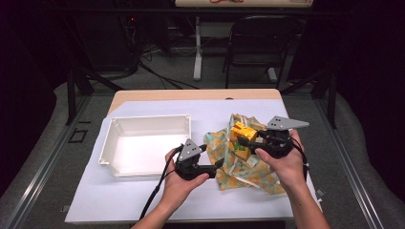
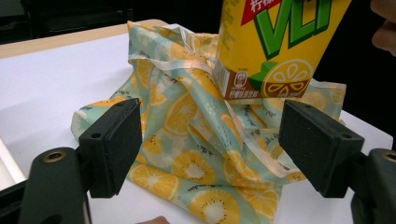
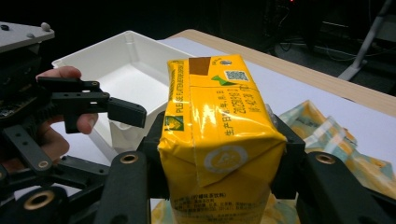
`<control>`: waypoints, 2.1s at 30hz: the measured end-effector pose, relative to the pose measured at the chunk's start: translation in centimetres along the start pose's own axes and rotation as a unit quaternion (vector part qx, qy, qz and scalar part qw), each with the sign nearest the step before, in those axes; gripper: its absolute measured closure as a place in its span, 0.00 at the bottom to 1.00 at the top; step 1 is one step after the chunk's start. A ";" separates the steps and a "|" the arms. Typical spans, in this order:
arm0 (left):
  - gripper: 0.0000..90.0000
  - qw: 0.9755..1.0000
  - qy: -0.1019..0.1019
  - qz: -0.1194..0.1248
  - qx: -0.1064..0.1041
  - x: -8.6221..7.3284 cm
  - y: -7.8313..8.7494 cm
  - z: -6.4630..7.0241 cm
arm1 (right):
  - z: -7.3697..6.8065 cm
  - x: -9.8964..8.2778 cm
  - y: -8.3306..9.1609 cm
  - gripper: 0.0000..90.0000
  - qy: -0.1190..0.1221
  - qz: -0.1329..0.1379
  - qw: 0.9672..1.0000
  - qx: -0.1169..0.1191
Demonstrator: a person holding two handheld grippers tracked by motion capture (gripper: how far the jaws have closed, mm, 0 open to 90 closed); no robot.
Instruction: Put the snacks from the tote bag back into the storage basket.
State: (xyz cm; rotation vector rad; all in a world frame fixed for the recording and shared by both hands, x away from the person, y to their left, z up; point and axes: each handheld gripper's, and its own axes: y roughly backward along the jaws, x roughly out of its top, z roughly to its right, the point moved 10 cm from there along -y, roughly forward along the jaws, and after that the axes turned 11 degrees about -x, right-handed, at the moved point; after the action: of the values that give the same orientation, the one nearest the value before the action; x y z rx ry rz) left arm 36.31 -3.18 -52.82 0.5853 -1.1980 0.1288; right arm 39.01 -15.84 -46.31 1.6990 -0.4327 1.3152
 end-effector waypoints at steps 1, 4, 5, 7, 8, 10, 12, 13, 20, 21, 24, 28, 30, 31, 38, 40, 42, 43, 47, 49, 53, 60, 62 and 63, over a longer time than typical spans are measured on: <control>0.24 1.000 -0.001 0.001 -0.001 0.0 -0.1 0.2 | -0.5 0.0 -0.1 0.58 0.001 0.000 1.000 0.005; 0.23 1.000 -0.005 0.000 -0.004 0.1 -0.2 0.6 | -1.0 0.1 -0.3 0.58 0.002 -0.001 1.000 0.009; 0.23 1.000 -0.005 0.000 -0.004 0.1 -0.2 0.6 | -1.0 0.1 -0.3 0.58 0.002 -0.001 1.000 0.009; 0.23 1.000 -0.007 0.004 -0.007 0.2 -0.2 0.9 | -1.6 0.2 -0.5 0.58 -0.001 0.001 1.000 0.015; 0.23 1.000 -0.008 0.003 -0.009 0.2 -0.2 1.1 | -1.7 0.2 -0.5 0.58 -0.001 0.001 1.000 0.016; 0.23 1.000 -0.010 0.003 -0.010 0.2 -0.3 1.2 | -2.0 0.2 -0.7 0.58 0.000 0.001 1.000 0.017; 0.22 1.000 -0.010 0.003 -0.012 0.2 -0.4 1.4 | -2.3 0.2 -0.8 0.58 0.001 0.001 1.000 0.017; 0.22 1.000 -0.010 0.003 -0.012 0.2 -0.4 1.4 | -2.3 0.2 -0.8 0.58 0.001 0.001 1.000 0.017; 0.18 1.000 -0.009 0.002 -0.012 0.1 -0.7 1.8 | -3.5 0.0 -1.4 0.58 0.000 -0.001 1.000 0.025; 0.18 1.000 -0.009 0.003 -0.012 0.1 -0.7 1.9 | -3.7 0.0 -1.5 0.58 0.000 0.000 1.000 0.026; 0.17 1.000 -0.010 0.001 -0.012 0.0 -0.8 2.0 | -4.3 0.0 -1.7 0.58 0.000 -0.001 1.000 0.031; 0.17 1.000 -0.010 0.000 -0.006 0.0 -0.9 2.1 | -5.2 0.1 -2.0 0.58 0.000 0.000 0.999 0.036; 0.17 1.000 -0.009 0.002 -0.002 0.0 -0.9 2.0 | -5.5 0.1 -2.1 0.58 0.000 0.000 0.999 0.039; 0.17 1.000 -0.011 0.002 0.001 0.1 -0.9 2.0 | -5.6 0.1 -2.1 0.58 0.000 0.000 0.999 0.040; 0.17 1.000 -0.008 0.003 0.017 0.0 -0.8 1.7 | -6.4 0.1 -2.3 0.58 -0.001 0.001 0.999 0.042; 0.17 1.000 -0.005 0.005 0.021 0.0 -0.8 1.7 | -6.7 0.1 -2.3 0.58 -0.002 0.002 0.999 0.042; 0.17 1.000 -0.004 0.006 0.023 0.0 -0.8 1.6 | -6.8 0.1 -2.4 0.58 -0.001 0.001 0.999 0.043; 0.17 1.000 -0.003 0.007 0.026 0.0 -0.8 1.6 | -7.0 0.0 -2.4 0.58 -0.003 0.000 0.999 0.043; 0.17 0.999 -0.002 0.008 0.032 0.0 -0.8 1.5 | -7.2 0.0 -2.5 0.58 -0.006 0.001 0.999 0.044; 0.17 0.999 -0.002 0.008 0.033 0.0 -0.8 1.5 | -7.3 0.0 -2.5 0.58 -0.005 0.002 0.999 0.044; 0.17 0.999 0.000 0.011 0.036 0.0 -0.8 1.3 | -7.7 0.1 -2.6 0.58 -0.006 0.002 0.999 0.048; 0.21 0.999 0.005 0.013 0.042 0.0 -0.7 1.2 | -7.9 0.0 -2.7 0.58 -0.009 0.003 0.999 0.048; 0.24 0.999 0.007 0.015 0.047 0.0 -0.6 1.1 | -7.9 0.0 -2.7 0.58 -0.009 0.002 0.999 0.048; 0.24 0.999 0.007 0.015 0.047 0.0 -0.6 1.1 | -7.9 0.0 -2.7 0.58 -0.011 0.003 0.999 0.048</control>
State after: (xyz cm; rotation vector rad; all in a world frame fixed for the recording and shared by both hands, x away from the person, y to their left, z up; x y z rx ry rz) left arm 35.64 -4.20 -52.79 0.6488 -1.1927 0.2149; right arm 36.44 -7.97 -47.39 1.7933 -0.3941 1.3418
